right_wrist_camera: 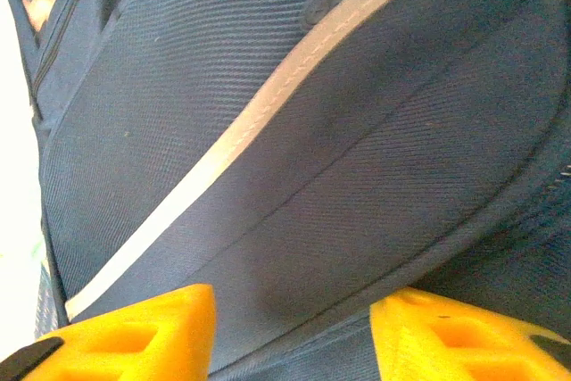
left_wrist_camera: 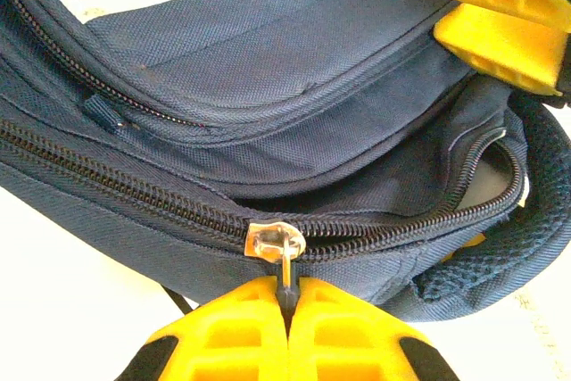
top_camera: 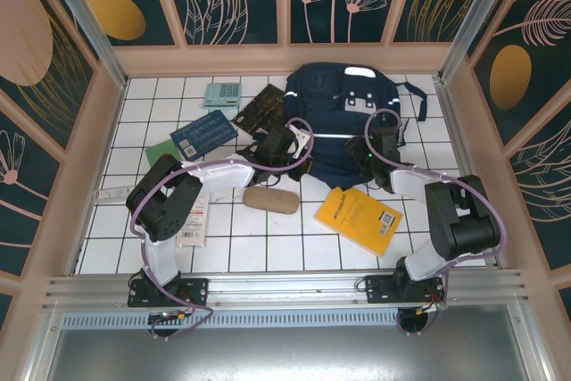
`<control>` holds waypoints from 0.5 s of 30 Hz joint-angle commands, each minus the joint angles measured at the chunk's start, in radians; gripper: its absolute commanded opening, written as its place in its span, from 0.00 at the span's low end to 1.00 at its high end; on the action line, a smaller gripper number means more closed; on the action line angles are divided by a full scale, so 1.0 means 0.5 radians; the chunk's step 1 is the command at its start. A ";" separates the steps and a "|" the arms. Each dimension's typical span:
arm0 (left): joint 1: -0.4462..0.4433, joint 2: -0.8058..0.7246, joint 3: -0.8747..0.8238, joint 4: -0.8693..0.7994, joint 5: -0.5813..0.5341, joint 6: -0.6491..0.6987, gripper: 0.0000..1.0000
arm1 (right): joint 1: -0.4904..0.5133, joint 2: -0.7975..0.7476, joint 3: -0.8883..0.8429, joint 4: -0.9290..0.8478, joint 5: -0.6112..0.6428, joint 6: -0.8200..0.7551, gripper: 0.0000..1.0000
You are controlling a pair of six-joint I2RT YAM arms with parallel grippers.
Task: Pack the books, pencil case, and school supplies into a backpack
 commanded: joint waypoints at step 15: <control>-0.055 -0.067 -0.021 -0.111 -0.287 0.167 0.00 | -0.138 -0.037 0.090 0.019 0.129 -0.016 0.00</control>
